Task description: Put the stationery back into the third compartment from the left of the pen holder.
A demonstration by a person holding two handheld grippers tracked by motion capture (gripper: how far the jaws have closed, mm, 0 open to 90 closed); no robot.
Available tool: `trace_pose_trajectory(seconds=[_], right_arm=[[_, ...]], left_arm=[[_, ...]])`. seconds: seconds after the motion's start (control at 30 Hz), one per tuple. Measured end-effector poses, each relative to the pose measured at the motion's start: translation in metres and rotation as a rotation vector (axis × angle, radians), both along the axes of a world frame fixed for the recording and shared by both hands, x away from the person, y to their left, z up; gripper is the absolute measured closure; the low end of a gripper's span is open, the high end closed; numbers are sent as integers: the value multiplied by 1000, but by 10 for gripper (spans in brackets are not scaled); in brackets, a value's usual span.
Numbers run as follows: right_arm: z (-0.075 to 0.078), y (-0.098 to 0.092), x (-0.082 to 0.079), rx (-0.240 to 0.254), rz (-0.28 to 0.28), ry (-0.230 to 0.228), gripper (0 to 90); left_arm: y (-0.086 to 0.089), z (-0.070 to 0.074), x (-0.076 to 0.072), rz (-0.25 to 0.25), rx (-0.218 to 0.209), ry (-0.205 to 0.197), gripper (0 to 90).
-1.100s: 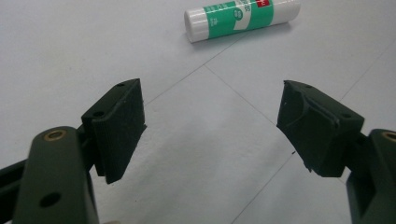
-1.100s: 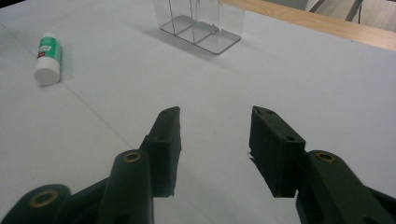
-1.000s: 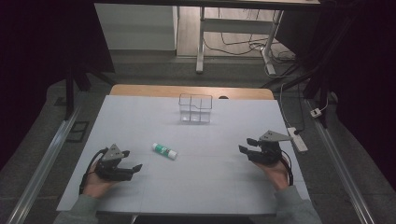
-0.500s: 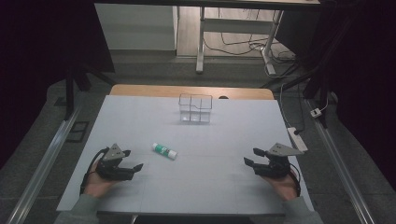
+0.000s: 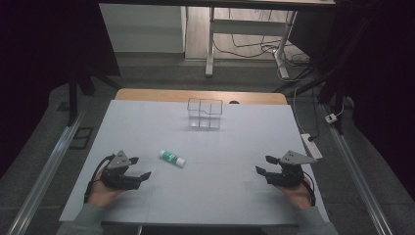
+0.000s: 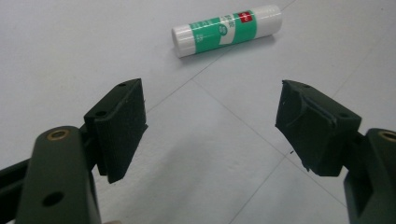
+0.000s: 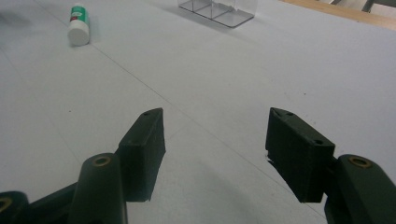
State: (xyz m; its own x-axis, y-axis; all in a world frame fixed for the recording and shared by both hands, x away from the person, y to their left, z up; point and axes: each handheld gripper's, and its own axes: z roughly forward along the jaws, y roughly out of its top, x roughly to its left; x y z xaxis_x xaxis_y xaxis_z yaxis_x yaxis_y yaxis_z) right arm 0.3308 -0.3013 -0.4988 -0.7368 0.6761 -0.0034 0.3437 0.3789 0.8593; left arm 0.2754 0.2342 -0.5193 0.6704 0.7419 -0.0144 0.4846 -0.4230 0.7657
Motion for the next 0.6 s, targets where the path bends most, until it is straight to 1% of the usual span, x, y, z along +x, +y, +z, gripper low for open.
trace_pose_trajectory(seconds=[0.1, 0.2, 0.23, 0.27, 0.3, 0.33, 0.4, 0.47, 0.53, 0.6], right_arm=[[-1, -1, 1, 5, 1, 5, 366], [-2, 0, 2, -9, 7, 8, 364], [-3, 1, 2, -6, 12, 10, 364], [-3, 2, 2, -15, 12, 12, 364], [-4, 2, 3, -9, 17, 11, 364], [-4, 3, 3, -15, 19, 12, 363], [-5, 3, 3, -12, 21, 18, 362], [-5, 4, 3, -28, 23, 21, 360], [-5, 4, 4, -21, 26, 20, 359], [-5, 4, 5, -24, 26, 23, 358]], left_arm=[[-1, 1, -1, -9, -6, 0, 245], [-3, 2, -3, -25, -3, 6, 252], [-3, 4, -4, -33, 2, 4, 258], [-4, 5, -5, -42, 9, 0, 263], [-5, 7, -6, -52, 15, -1, 264], [-6, 8, -6, -56, 12, -2, 264], [-7, 10, -5, -67, 13, 2, 263], [-10, 11, -4, -79, 23, 9, 262], [-13, 12, -3, -97, 29, 10, 259], [-16, 14, 0, -118, 34, 12, 255]])
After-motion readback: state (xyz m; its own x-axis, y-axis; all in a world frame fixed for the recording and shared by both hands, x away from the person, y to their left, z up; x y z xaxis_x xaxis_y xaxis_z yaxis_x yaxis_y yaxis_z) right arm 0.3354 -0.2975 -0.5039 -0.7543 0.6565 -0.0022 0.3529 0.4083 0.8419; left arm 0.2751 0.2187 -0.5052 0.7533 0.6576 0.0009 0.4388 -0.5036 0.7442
